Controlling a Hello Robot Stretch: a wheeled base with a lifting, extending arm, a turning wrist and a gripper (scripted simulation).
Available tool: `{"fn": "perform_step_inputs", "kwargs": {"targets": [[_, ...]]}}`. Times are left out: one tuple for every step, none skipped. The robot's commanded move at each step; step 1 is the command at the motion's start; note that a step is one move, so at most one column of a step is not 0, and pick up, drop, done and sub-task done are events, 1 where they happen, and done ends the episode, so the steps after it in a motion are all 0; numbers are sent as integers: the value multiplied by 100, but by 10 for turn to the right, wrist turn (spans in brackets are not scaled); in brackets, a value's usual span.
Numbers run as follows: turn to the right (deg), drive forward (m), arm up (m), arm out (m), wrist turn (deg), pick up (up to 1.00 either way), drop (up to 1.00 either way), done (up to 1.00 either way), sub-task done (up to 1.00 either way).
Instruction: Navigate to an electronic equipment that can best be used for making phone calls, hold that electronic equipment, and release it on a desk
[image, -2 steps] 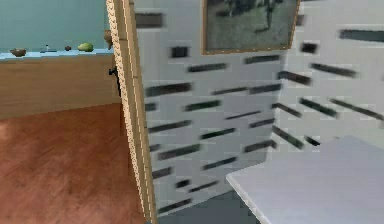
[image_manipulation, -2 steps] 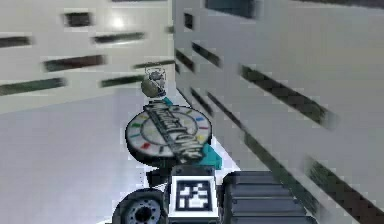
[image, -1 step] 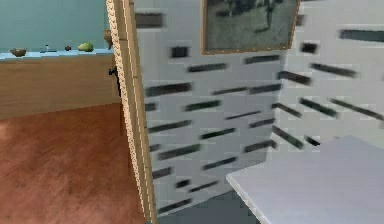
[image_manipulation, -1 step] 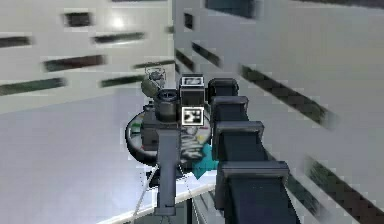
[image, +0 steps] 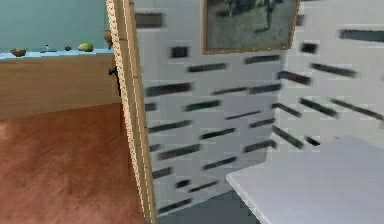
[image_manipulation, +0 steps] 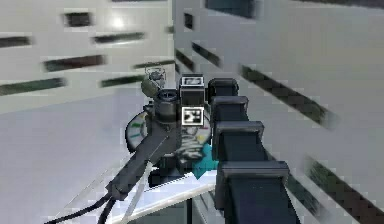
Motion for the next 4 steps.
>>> {"fn": "perform_step_inputs", "kwargs": {"targets": [[0, 0, 0, 0, 450, 0, 0, 0, 0], [0, 0, 0, 0, 450, 0, 0, 0, 0], [0, 0, 0, 0, 60, 0, 0, 0, 0], [0, 0, -24, 0, 0, 0, 0, 0, 0]]}}
